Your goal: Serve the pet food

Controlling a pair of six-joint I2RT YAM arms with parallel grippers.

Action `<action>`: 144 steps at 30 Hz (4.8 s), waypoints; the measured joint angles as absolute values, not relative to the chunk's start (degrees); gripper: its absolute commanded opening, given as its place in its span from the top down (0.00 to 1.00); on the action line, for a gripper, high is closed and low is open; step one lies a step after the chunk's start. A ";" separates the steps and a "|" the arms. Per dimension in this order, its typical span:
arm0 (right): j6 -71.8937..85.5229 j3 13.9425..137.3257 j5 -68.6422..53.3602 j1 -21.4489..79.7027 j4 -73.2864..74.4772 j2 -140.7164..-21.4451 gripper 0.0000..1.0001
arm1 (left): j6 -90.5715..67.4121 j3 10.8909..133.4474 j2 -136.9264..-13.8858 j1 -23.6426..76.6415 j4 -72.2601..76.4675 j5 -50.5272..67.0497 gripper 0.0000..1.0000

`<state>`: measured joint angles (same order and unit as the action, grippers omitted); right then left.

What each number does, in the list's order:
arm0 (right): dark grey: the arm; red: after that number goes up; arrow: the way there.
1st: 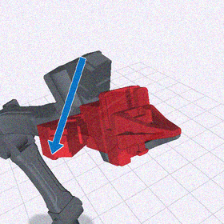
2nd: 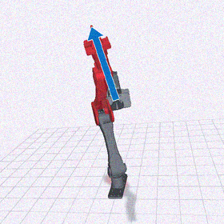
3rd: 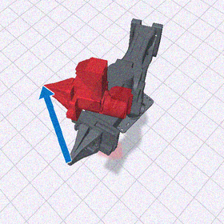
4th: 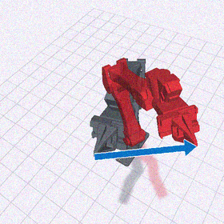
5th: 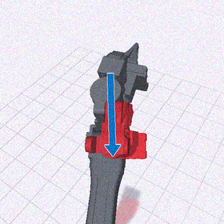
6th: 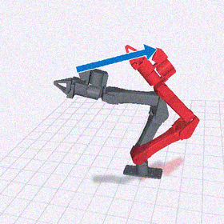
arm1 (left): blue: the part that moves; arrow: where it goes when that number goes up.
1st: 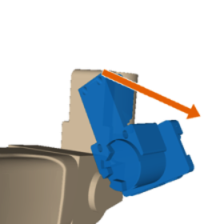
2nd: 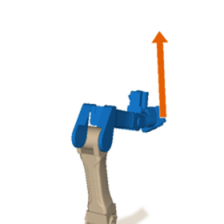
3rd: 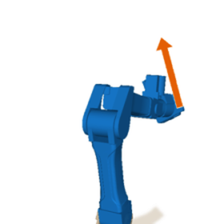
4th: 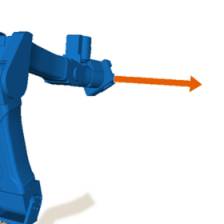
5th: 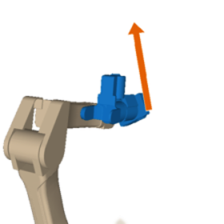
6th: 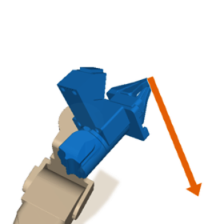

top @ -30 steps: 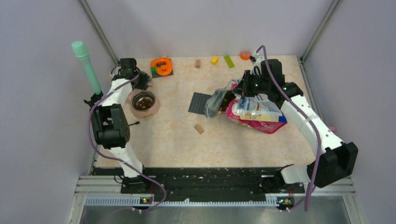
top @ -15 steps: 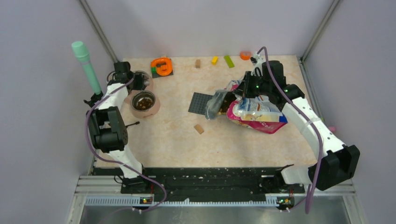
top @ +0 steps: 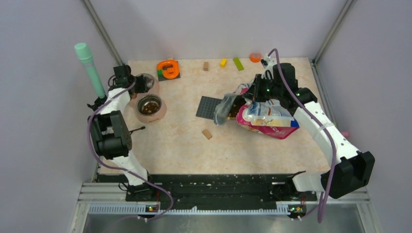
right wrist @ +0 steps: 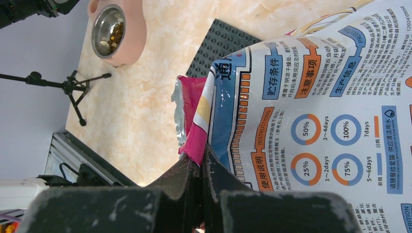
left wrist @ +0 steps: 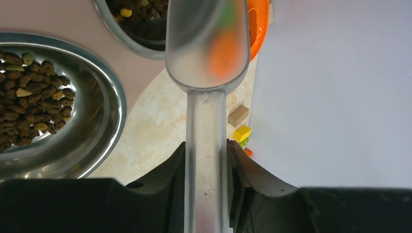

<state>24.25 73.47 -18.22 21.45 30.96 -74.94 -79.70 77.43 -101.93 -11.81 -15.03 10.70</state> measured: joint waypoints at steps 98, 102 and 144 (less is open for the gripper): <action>25.87 64.10 -4.60 27.33 35.14 -61.91 1.00 | -21.19 89.03 -101.80 47.42 -49.69 14.98 1.00; 27.31 62.98 -3.84 28.32 32.14 -62.65 1.00 | -22.63 92.49 -103.66 47.62 -52.69 12.40 1.00; 29.87 57.80 -0.21 30.15 24.40 -63.86 1.00 | -19.68 61.43 -99.09 47.86 -2.52 1.91 1.00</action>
<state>29.87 57.80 -0.21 30.15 24.40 -63.86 -19.68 61.43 -99.09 47.86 -2.52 1.91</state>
